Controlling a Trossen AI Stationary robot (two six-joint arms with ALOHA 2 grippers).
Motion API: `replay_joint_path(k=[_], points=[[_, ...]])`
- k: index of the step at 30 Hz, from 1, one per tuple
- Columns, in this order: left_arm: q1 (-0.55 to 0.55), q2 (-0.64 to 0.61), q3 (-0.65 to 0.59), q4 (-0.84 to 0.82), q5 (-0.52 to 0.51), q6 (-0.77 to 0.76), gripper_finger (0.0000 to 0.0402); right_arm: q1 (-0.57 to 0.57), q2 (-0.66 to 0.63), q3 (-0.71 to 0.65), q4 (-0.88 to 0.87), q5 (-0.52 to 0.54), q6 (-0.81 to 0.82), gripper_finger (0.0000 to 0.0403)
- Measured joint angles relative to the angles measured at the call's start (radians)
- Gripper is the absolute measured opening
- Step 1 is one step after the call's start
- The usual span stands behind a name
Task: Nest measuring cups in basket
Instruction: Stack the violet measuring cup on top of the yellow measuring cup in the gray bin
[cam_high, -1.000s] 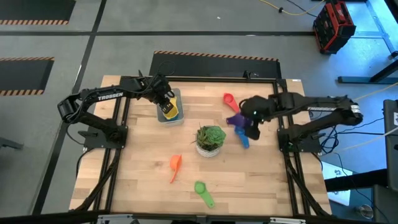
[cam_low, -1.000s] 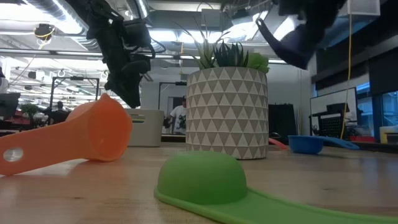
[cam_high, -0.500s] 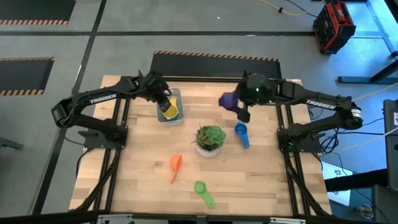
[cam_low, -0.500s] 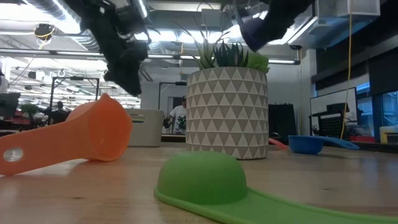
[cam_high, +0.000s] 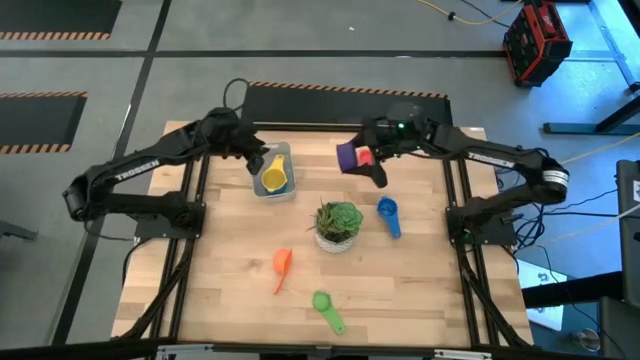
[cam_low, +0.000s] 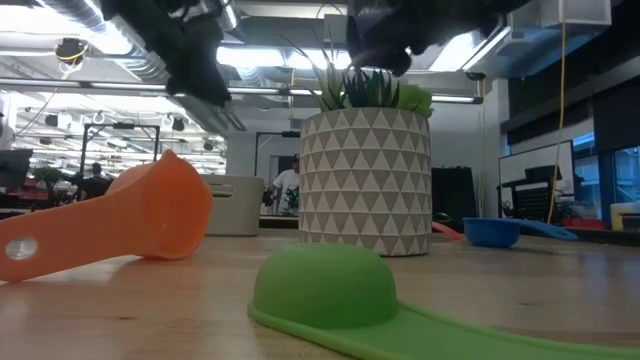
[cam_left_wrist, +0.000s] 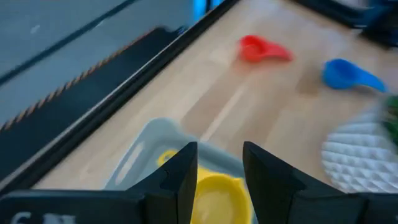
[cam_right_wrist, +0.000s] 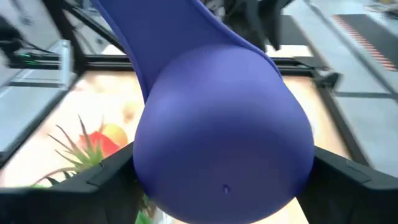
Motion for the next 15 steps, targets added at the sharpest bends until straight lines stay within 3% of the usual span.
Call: replay_joint_path(k=[7, 15], points=[[-0.072, -0.012, 0.0, 0.072, 0.153, 0.117, 0.0122, -0.006, 0.128, 0.0, 0.144, -0.242, 0.034, 0.0332], [-0.157, -0.007, 0.0, 0.179, 0.192, 0.186, 0.0122, -0.006, 0.242, 0.0, 0.262, -0.418, 0.15, 0.0332]])
